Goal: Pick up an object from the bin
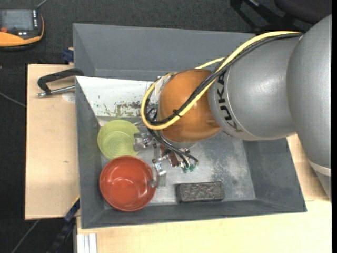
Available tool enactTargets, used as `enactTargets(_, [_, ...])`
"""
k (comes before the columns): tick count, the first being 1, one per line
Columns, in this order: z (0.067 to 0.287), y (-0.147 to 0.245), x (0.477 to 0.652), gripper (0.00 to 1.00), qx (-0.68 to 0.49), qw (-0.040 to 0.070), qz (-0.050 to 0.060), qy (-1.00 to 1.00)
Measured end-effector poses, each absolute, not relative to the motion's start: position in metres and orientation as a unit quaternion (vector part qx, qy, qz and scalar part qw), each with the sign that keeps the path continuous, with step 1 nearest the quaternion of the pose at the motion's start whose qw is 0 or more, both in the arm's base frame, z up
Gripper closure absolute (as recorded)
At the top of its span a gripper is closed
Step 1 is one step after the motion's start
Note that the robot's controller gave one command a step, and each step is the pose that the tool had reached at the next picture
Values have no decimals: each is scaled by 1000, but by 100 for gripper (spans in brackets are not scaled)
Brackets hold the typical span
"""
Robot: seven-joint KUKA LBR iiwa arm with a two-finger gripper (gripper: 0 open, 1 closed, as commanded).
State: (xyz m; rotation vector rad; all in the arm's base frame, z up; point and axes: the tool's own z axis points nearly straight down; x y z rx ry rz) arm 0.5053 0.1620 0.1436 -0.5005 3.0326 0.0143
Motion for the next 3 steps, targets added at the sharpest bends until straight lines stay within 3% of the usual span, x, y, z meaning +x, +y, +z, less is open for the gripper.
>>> enactTargets(1, [66, 203, 512, 0, -176, 32, 6, 984])
enactTargets(2, [73, 202, 517, 100, -174, 40, 6, 984])
enactTargets(3, [205, 170, 547, 100, -192, 47, 6, 980])
